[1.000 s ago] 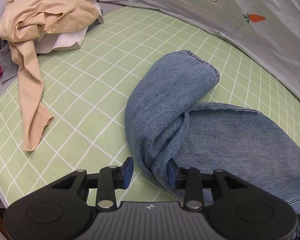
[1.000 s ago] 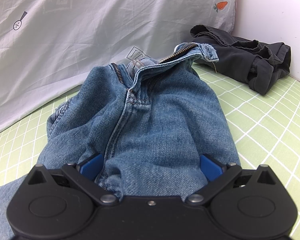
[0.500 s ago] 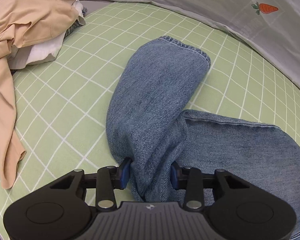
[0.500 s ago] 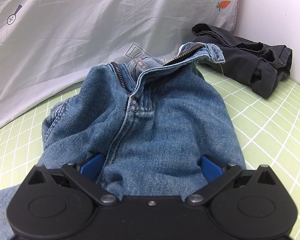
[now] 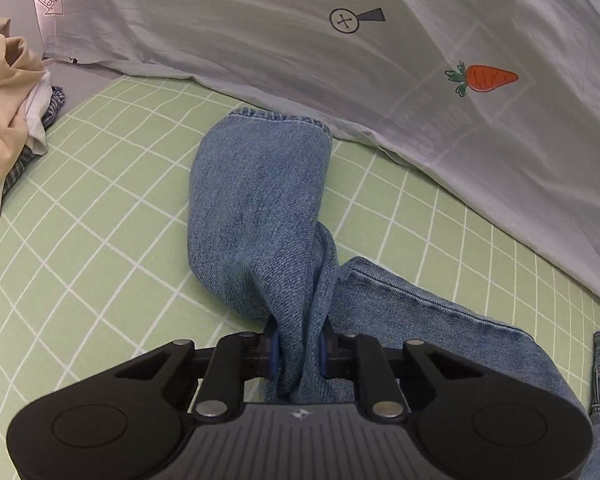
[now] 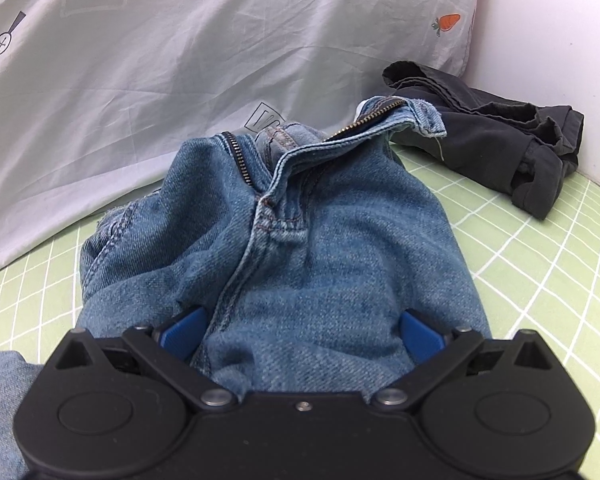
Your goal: Fold clothes
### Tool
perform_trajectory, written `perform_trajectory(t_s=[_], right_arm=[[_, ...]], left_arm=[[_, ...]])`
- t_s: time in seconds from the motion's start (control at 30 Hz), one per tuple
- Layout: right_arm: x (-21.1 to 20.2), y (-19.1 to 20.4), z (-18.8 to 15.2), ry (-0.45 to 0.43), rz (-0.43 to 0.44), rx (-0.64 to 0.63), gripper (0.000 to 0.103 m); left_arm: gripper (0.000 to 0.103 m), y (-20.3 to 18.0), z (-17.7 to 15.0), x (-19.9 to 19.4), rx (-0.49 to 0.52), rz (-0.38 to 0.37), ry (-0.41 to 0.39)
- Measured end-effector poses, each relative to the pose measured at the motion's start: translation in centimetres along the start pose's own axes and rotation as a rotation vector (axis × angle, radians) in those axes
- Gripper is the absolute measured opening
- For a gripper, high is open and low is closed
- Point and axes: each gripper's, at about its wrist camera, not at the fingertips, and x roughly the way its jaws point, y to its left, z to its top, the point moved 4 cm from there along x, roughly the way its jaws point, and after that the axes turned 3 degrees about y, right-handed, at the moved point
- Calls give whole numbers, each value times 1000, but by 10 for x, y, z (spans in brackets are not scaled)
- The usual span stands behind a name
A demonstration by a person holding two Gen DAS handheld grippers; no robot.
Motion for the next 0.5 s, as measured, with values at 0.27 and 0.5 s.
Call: perform_trajectory(t_s=[0.27, 0.5], right_arm=[[-56, 7, -28, -3, -141, -146, 103], [-96, -2, -62, 92, -103, -71, 98]], left_arm=[[22, 112, -56, -63, -213, -123, 64], [30, 114, -62, -103, -92, -147, 18]])
